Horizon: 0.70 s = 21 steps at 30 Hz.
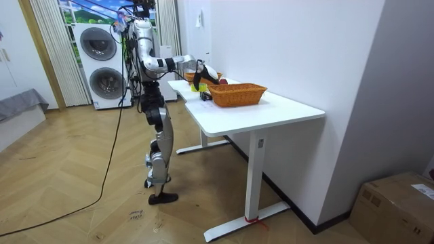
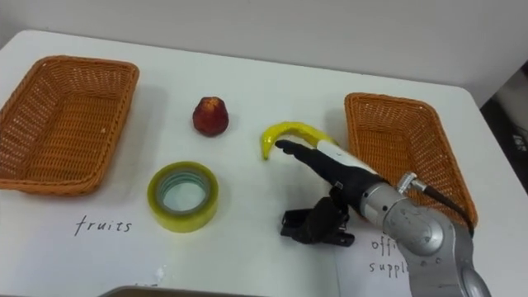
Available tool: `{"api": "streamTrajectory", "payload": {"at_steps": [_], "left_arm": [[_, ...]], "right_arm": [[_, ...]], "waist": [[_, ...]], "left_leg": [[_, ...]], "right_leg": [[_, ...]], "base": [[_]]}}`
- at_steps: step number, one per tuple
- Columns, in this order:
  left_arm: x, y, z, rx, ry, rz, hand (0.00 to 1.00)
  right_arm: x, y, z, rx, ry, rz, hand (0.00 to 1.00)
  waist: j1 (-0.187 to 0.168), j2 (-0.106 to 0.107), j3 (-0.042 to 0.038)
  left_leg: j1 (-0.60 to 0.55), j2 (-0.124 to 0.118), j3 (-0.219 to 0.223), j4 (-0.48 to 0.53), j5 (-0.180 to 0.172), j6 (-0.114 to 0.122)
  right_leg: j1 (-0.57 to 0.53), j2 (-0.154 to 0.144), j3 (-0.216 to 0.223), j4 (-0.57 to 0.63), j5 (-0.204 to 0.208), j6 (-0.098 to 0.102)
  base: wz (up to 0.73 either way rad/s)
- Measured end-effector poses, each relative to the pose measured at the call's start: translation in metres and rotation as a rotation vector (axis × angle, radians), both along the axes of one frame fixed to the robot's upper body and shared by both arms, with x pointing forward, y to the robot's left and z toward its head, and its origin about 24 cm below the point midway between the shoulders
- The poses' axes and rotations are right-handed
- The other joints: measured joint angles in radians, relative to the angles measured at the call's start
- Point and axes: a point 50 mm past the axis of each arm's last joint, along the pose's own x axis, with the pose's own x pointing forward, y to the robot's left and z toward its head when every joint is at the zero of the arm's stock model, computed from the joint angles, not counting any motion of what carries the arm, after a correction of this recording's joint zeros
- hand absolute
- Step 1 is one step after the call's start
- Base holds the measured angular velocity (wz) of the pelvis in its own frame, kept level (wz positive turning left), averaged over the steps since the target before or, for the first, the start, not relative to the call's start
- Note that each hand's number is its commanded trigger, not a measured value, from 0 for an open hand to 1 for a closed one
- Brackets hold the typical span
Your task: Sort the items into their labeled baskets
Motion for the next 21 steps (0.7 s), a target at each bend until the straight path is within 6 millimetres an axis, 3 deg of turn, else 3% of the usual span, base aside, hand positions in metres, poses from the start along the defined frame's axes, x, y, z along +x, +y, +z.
{"api": "streamTrajectory", "payload": {"at_steps": [6, 21], "left_arm": [[0.006, 0.000, 0.000, -0.003, -0.005, -0.002, 0.00], [0.010, 0.000, 0.001, -0.001, -0.011, -0.004, 0.00]], "right_arm": [[-0.001, -0.003, -0.009, -0.017, 0.066, -0.004, 0.00], [-0.004, -0.007, -0.015, -0.107, 0.151, 0.005, 0.00]], "waist": [[-0.001, -0.008, 0.0013], [0.000, -0.020, -0.0053]], "left_leg": [[-0.004, -0.001, -0.003, 0.002, 0.000, 0.000], [-0.001, -0.001, -0.002, 0.001, 0.000, 0.000]], "right_leg": [[-0.002, -0.001, -0.001, 0.000, 0.000, 0.000], [-0.002, -0.001, 0.000, 0.001, 0.000, 0.000]], "base": [[0.00], [0.00]]}}
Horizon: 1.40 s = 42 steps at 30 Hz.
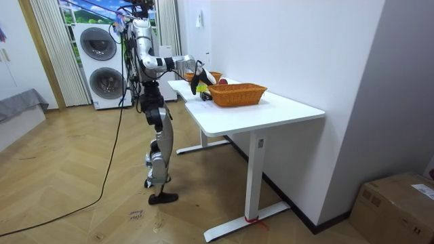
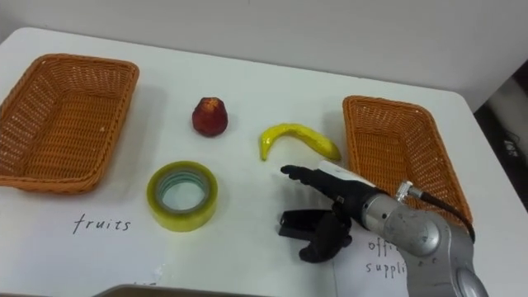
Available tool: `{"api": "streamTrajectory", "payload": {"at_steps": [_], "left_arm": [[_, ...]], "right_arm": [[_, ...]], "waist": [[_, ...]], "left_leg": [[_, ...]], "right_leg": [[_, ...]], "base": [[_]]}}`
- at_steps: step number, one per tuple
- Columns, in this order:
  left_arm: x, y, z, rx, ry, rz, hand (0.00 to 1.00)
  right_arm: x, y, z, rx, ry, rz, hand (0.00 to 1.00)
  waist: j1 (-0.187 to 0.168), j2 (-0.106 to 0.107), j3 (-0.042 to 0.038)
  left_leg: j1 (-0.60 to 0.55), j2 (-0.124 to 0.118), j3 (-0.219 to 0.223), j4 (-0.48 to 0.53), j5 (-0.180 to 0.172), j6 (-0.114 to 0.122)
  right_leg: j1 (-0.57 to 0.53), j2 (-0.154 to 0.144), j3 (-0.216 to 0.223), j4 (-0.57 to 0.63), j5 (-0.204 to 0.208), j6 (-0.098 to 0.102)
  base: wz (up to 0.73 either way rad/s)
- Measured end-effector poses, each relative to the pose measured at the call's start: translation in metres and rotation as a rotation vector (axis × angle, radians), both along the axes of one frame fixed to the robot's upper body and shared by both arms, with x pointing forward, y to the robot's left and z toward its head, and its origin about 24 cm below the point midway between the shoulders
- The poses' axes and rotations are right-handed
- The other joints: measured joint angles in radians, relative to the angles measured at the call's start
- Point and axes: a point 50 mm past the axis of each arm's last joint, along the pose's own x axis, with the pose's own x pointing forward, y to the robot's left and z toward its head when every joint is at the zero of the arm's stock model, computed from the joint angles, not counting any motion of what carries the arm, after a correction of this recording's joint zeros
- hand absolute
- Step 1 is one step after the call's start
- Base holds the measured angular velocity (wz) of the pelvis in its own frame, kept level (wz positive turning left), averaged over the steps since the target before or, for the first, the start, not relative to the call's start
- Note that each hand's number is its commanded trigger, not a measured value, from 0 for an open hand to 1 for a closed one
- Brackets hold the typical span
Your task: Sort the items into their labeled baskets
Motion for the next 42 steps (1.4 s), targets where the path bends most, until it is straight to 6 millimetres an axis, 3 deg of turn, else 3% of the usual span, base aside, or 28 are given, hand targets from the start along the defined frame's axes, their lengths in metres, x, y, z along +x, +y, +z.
{"api": "streamTrajectory", "payload": {"at_steps": [30, 42], "left_arm": [[0.002, -0.002, 0.000, 0.035, 0.009, -0.020, 0.00], [0.004, -0.004, 0.000, 0.056, 0.021, -0.042, 0.00]], "right_arm": [[0.001, -0.002, -0.002, -0.137, 0.016, -0.006, 0.00], [0.005, 0.007, -0.016, -0.179, 0.012, -0.003, 0.00]], "waist": [[0.001, 0.007, 0.0044], [0.003, 0.011, 0.0035]], "left_leg": [[0.001, 0.000, -0.002, -0.008, 0.000, 0.000], [0.024, 0.001, 0.004, -0.017, 0.001, 0.002]], "right_leg": [[-0.001, 0.001, -0.003, -0.001, 0.000, 0.000], [0.017, 0.002, 0.002, 0.001, 0.007, 0.002]], "base": [[0.00], [-0.01]]}}
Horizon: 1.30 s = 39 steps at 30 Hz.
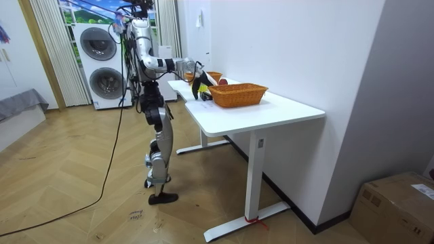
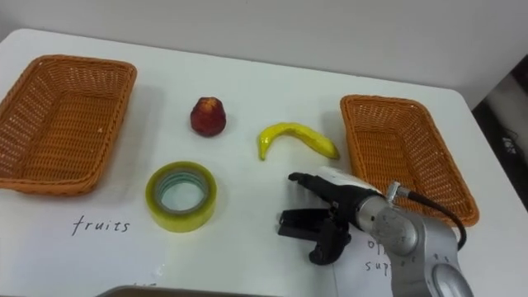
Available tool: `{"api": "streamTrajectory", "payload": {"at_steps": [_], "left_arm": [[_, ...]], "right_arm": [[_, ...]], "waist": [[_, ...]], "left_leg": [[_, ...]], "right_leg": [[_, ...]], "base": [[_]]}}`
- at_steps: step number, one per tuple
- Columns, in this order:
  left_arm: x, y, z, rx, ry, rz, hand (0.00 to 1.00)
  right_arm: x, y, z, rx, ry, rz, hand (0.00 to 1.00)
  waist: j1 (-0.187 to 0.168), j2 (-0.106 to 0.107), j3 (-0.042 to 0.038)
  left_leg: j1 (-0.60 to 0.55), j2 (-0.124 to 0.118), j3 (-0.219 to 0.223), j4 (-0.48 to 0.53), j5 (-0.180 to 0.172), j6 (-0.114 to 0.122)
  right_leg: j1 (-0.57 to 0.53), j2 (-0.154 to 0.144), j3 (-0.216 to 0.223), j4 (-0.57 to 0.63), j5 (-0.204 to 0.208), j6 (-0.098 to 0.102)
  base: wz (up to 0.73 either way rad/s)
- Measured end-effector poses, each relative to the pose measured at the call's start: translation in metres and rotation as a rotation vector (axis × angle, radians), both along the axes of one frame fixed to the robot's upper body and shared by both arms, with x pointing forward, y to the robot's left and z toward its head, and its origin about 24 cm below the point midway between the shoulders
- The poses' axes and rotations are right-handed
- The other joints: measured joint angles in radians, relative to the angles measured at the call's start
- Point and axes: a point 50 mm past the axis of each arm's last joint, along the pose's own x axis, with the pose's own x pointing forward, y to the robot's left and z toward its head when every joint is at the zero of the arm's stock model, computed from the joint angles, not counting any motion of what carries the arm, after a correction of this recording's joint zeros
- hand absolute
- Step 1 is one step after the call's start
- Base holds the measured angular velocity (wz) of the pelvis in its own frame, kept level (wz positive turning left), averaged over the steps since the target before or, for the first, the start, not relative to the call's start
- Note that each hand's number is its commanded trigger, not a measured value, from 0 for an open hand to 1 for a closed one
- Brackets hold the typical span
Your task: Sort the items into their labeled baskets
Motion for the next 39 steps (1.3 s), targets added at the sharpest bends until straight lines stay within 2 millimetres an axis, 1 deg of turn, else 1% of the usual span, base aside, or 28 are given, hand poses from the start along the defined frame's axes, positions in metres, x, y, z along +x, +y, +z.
{"api": "streamTrajectory", "payload": {"at_steps": [4, 6, 8, 10, 11, 12, 13, 14, 15, 18, 21, 23, 28, 31, 34, 39], "left_arm": [[0.004, 0.000, 0.002, 0.006, -0.016, -0.003, 0.00], [0.007, 0.000, 0.003, 0.010, -0.023, -0.004, 0.00], [0.009, 0.000, 0.004, 0.013, -0.032, -0.005, 0.00], [0.009, 0.000, 0.004, 0.012, -0.032, -0.005, 0.00], [0.009, 0.000, 0.004, 0.012, -0.032, -0.005, 0.00], [0.009, 0.000, 0.004, 0.012, -0.031, -0.006, 0.00], [0.009, 0.000, 0.004, 0.013, -0.030, -0.005, 0.00], [0.008, 0.000, 0.004, 0.014, -0.027, -0.004, 0.00], [0.008, 0.000, 0.003, 0.015, -0.023, -0.002, 0.00], [0.007, 0.000, 0.003, 0.020, -0.009, -0.004, 0.00], [0.006, -0.001, 0.003, 0.024, -0.005, -0.002, 0.00], [0.005, -0.001, 0.002, 0.027, -0.003, 0.001, 0.00], [0.005, -0.004, 0.001, 0.024, 0.001, 0.007, 0.00], [0.005, -0.006, 0.001, 0.027, -0.002, 0.009, 0.00], [0.005, -0.007, 0.001, 0.035, -0.004, 0.013, 0.00], [0.008, -0.007, 0.001, 0.037, -0.011, 0.011, 0.00]], "right_arm": [[0.002, 0.001, -0.001, -0.003, -0.004, -0.013, 0.00], [0.002, 0.002, -0.001, -0.004, -0.010, -0.014, 0.00], [0.002, 0.003, -0.002, -0.005, -0.010, -0.012, 0.00], [0.001, 0.004, -0.003, -0.004, -0.007, -0.014, 0.00], [0.001, 0.005, -0.002, -0.004, -0.006, -0.015, 0.02], [0.001, 0.005, -0.002, -0.006, -0.006, -0.016, 0.32], [0.001, 0.006, -0.002, -0.012, -0.007, -0.014, 0.76], [0.001, 0.006, -0.002, -0.019, -0.006, -0.014, 0.96], [0.000, 0.007, -0.003, -0.025, -0.005, -0.017, 1.00], [0.002, 0.009, -0.001, -0.045, -0.027, -0.026, 1.00], [0.006, 0.010, 0.000, -0.072, -0.045, -0.052, 1.00], [0.009, 0.009, 0.000, -0.083, -0.047, -0.055, 1.00], [0.010, 0.009, -0.002, -0.113, -0.053, -0.061, 1.00], [0.019, 0.007, -0.001, -0.142, -0.070, -0.070, 1.00], [0.020, 0.005, -0.002, -0.144, -0.072, -0.085, 1.00], [0.018, 0.005, -0.001, -0.135, -0.090, -0.093, 1.00]], "waist": [[0.003, -0.001, -0.0007], [0.003, -0.004, -0.0024], [0.004, -0.009, -0.0067], [0.004, -0.011, -0.0087], [0.004, -0.011, -0.0087], [0.004, -0.011, -0.0089], [0.004, -0.011, -0.0090], [0.005, -0.011, -0.0092], [0.005, -0.010, -0.0095], [0.007, -0.006, -0.0110], [0.012, 0.004, -0.0150], [0.017, 0.011, -0.0139], [0.020, 0.012, -0.0136], [0.027, 0.012, -0.0134], [0.031, 0.011, -0.0129], [0.022, 0.010, -0.0127]], "left_leg": [[-0.008, -0.004, 0.000, 0.001, 0.003, 0.002], [-0.012, -0.004, 0.000, 0.001, 0.005, 0.002], [-0.013, -0.004, 0.002, 0.000, 0.006, 0.002], [-0.012, -0.004, 0.002, 0.001, 0.006, 0.002], [-0.012, -0.004, 0.002, 0.001, 0.006, 0.002], [-0.012, -0.004, 0.000, 0.001, 0.006, 0.002], [-0.012, -0.004, 0.000, 0.000, 0.006, 0.002], [-0.012, -0.003, 0.000, 0.000, 0.006, 0.002], [-0.012, -0.003, 0.000, 0.000, 0.006, 0.002], [-0.008, -0.001, -0.003, -0.001, 0.006, 0.002], [-0.003, -0.001, -0.007, -0.001, 0.006, 0.002], [-0.004, -0.002, -0.012, 0.000, 0.006, 0.002], [-0.006, -0.004, -0.021, -0.001, 0.008, 0.000], [-0.007, -0.006, -0.024, -0.002, 0.010, 0.001], [-0.010, -0.010, -0.028, -0.007, 0.013, 0.004], [-0.012, -0.014, -0.029, -0.008, 0.014, 0.008]], "right_leg": [[-0.009, -0.003, 0.001, 0.000, 0.000, 0.000], [-0.015, -0.004, 0.001, 0.002, 0.000, 0.000], [-0.015, -0.003, 0.000, 0.002, 0.001, 0.001], [-0.015, -0.003, -0.001, 0.002, 0.001, 0.001], [-0.015, -0.003, -0.001, 0.002, 0.001, 0.001], [-0.015, -0.002, -0.003, 0.002, 0.001, 0.001], [-0.014, -0.002, -0.003, 0.003, 0.001, 0.001], [-0.012, -0.002, -0.003, 0.003, 0.001, 0.001], [-0.008, -0.002, -0.004, 0.003, 0.001, 0.001], [-0.002, -0.002, -0.008, 0.004, 0.002, 0.000], [0.005, -0.002, -0.016, 0.004, 0.003, 0.000], [0.006, -0.004, -0.025, 0.003, 0.004, 0.000], [0.005, -0.006, -0.036, 0.000, 0.004, 0.000], [0.003, -0.008, -0.039, -0.004, 0.004, 0.000], [0.003, -0.012, -0.047, -0.013, 0.003, 0.001], [0.007, -0.016, -0.055, -0.015, 0.006, 0.005]], "base": [[0.00], [0.00], [0.00], [0.00], [0.00], [0.00], [0.00], [0.00], [0.00], [0.03], [0.05], [0.06], [0.02], [0.03], [0.07], [0.00]]}}
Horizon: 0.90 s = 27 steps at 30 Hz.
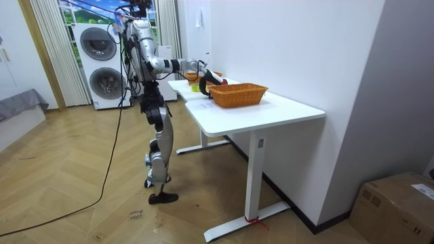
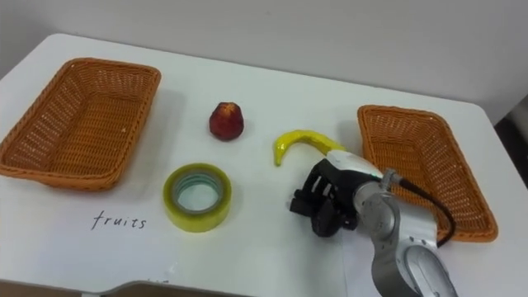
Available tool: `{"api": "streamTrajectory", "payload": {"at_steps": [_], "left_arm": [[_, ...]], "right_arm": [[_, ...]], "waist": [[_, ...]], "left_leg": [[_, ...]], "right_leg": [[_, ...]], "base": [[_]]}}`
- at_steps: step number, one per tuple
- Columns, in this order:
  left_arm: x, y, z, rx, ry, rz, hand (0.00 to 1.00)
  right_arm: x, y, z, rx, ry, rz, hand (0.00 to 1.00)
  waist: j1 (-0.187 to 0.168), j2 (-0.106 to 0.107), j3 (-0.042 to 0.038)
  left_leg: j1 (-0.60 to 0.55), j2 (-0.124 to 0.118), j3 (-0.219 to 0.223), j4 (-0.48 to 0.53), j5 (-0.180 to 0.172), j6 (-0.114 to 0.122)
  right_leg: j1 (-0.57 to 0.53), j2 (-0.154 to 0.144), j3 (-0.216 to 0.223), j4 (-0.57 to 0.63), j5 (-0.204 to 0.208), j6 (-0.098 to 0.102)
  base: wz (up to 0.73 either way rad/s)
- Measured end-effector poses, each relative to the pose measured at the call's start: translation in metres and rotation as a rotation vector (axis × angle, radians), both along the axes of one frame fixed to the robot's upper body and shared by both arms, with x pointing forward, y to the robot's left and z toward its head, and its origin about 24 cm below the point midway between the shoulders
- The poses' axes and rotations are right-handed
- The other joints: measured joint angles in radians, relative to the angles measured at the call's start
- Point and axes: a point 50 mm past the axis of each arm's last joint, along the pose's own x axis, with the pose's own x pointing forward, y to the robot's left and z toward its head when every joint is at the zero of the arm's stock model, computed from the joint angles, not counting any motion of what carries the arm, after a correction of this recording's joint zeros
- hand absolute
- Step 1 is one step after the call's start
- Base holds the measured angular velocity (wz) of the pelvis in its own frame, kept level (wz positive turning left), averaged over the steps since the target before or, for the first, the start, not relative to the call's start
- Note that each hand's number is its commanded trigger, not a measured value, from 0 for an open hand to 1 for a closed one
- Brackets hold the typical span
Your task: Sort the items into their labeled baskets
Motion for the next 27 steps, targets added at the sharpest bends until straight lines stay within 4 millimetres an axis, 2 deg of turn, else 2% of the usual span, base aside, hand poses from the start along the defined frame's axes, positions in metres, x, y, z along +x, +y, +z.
{"api": "streamTrajectory", "payload": {"at_steps": [9, 18, 27], "left_arm": [[0.006, 0.000, 0.001, 0.001, -0.016, -0.004, 0.00], [0.006, 0.000, 0.002, 0.015, -0.038, -0.002, 0.00], [-0.005, 0.002, -0.001, 0.015, -0.023, 0.015, 0.00]], "right_arm": [[-0.001, 0.001, -0.002, 0.024, -0.011, -0.010, 1.00], [-0.004, 0.009, 0.003, 0.060, -0.040, 0.015, 1.00], [-0.005, 0.018, 0.011, 0.088, -0.056, 0.090, 1.00]], "waist": [[0.001, -0.003, 0.0014], [0.000, -0.006, 0.0022], [-0.006, -0.015, 0.0067]], "left_leg": [[0.005, 0.000, -0.001, -0.009, 0.000, 0.001], [-0.007, -0.001, 0.022, -0.008, 0.002, 0.004], [-0.011, -0.001, 0.021, -0.005, 0.002, 0.004]], "right_leg": [[-0.005, -0.001, -0.001, 0.010, 0.001, 0.001], [-0.026, 0.001, 0.025, 0.018, 0.001, 0.001], [-0.025, -0.001, 0.024, 0.015, 0.001, 0.002]], "base": [[0.00], [-0.08], [0.02]]}}
